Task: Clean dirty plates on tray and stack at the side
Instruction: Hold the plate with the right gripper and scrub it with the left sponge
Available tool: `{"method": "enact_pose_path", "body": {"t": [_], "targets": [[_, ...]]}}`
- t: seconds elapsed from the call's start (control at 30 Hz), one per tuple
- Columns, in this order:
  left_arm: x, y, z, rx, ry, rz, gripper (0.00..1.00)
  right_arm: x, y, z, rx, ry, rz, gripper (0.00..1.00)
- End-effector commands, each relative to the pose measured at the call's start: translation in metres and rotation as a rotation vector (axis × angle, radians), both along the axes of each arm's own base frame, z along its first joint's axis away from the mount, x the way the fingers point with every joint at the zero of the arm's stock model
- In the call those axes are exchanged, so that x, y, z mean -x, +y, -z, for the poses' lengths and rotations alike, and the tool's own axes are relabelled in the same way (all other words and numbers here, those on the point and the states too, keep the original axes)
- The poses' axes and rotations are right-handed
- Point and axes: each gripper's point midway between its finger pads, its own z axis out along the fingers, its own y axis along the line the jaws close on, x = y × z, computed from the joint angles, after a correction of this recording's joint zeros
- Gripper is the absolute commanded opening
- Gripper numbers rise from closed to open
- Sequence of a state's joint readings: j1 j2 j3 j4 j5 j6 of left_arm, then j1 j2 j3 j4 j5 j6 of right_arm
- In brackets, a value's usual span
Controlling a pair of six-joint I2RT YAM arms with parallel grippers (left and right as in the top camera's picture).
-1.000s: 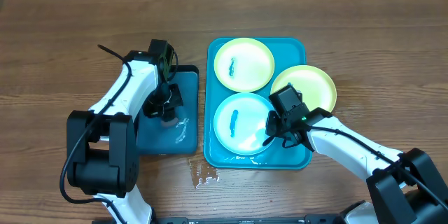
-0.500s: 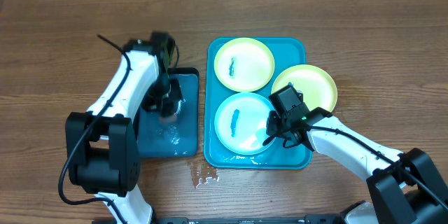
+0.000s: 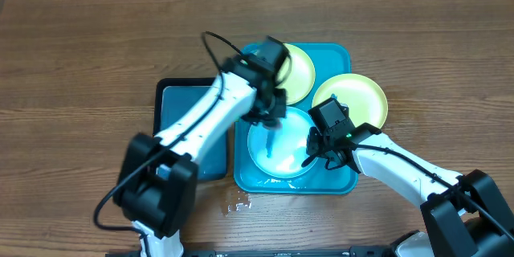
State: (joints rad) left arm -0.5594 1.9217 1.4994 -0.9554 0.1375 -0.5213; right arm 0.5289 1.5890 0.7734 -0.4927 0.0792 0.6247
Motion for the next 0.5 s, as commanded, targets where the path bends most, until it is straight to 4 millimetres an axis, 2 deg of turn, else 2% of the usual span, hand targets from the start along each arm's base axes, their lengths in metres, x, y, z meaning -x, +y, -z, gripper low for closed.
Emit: {"method": "enact_pose_path", "body": {"t": [0.0,0.07,0.13,0.23,0.37,0.4,0.47], "targets": [[0.015,-0.025,0.037,0.034,0.101,-0.033,0.04,0.001,-0.014,0.009,0.052,0.014,0.027,0.09],[0.018,-0.037,0.052,0.051,0.125,-0.013,0.04,0.001,-0.013,0.009,0.051,0.012,0.026,0.09],[0.023,-0.03,0.066,0.001,0.159,-0.055,0.04,0.001,-0.013,0.009,0.052,0.013,0.027,0.09],[0.022,0.002,0.077,-0.152,0.153,-0.113,0.04,0.001,-0.014,0.009,0.052,0.013,0.026,0.09],[0.009,0.056,0.073,-0.398,0.066,-0.151,0.04,0.0,-0.013,0.009,0.05,0.01,0.026,0.09],[0.006,0.065,0.071,-0.444,0.047,-0.141,0.04,0.0,-0.013,0.009,0.051,0.01,0.027,0.09],[0.004,0.071,0.07,-0.479,0.034,-0.093,0.04,0.0,-0.013,0.009,0.051,0.01,0.027,0.09]]}}
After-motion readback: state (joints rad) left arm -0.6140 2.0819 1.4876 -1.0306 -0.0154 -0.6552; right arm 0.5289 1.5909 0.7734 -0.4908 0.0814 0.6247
